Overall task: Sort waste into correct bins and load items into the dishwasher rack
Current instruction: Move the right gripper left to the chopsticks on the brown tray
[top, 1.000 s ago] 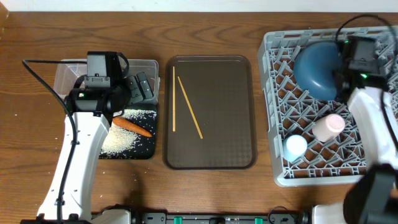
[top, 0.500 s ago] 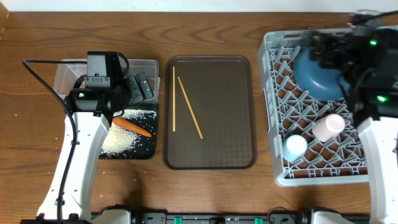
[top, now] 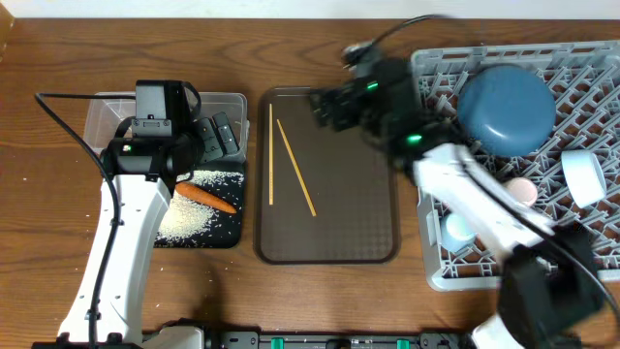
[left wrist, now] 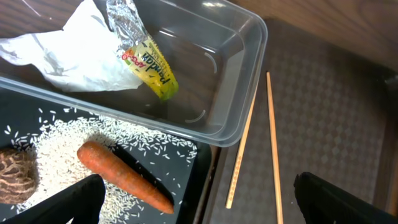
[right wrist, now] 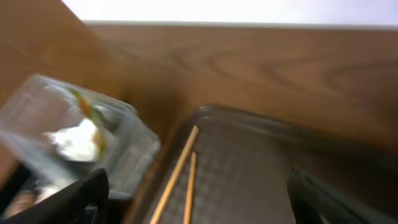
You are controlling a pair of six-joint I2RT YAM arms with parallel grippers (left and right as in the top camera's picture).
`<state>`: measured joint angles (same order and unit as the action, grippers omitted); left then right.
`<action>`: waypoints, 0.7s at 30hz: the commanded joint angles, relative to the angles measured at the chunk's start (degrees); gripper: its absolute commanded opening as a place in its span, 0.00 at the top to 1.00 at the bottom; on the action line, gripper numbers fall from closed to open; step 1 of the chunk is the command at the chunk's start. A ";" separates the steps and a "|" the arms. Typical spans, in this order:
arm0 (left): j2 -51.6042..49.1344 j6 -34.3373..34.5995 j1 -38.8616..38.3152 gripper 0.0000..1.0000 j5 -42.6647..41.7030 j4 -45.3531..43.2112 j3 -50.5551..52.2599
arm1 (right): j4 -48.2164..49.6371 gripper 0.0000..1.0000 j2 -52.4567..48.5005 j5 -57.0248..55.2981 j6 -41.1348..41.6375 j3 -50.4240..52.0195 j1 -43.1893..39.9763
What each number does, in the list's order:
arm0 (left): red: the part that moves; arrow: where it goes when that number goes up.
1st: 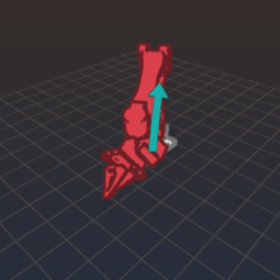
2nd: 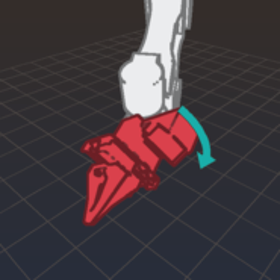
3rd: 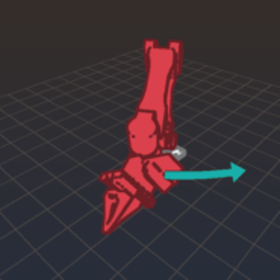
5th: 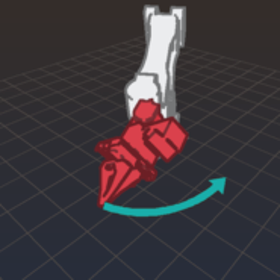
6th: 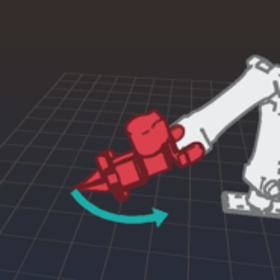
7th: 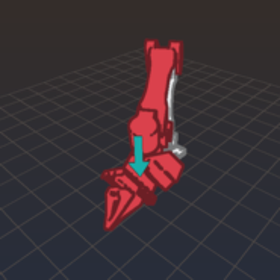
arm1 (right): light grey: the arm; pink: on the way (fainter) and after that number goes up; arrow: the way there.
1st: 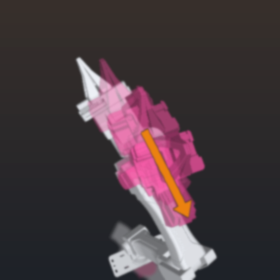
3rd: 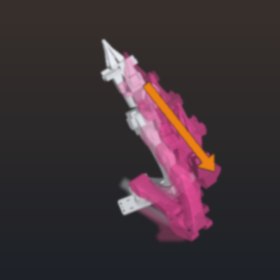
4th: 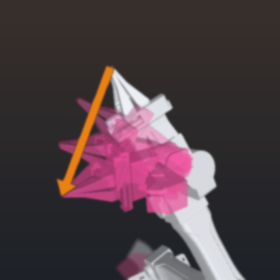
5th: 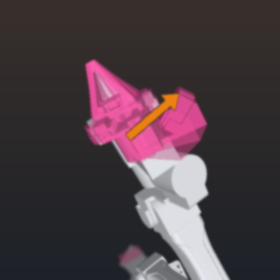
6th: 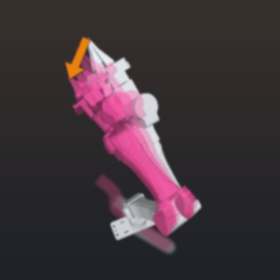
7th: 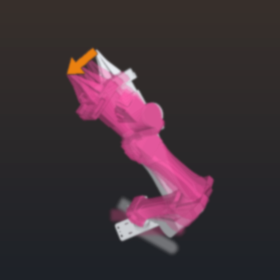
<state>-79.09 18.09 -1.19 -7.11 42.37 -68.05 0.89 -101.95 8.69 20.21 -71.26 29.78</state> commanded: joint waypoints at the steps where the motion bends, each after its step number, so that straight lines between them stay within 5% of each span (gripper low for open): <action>1: -0.26 -0.24 0.11 0.02 0.26 0.20 0.33 | 2.67 0.14 -5.35 -8.22 -0.90 0.09 2.36; 13: -0.28 -0.24 0.11 0.02 0.26 0.20 0.33 | 9.14 0.24 -17.68 -10.84 -17.44 0.07 13.03; 21: -0.28 -0.24 0.11 0.02 0.28 0.17 0.33 | 6.80 0.23 -19.80 -22.03 -18.60 0.07 15.23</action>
<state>-79.09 18.09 -1.19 -7.11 42.39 -68.05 8.34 -120.66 -7.27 3.51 -71.26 44.80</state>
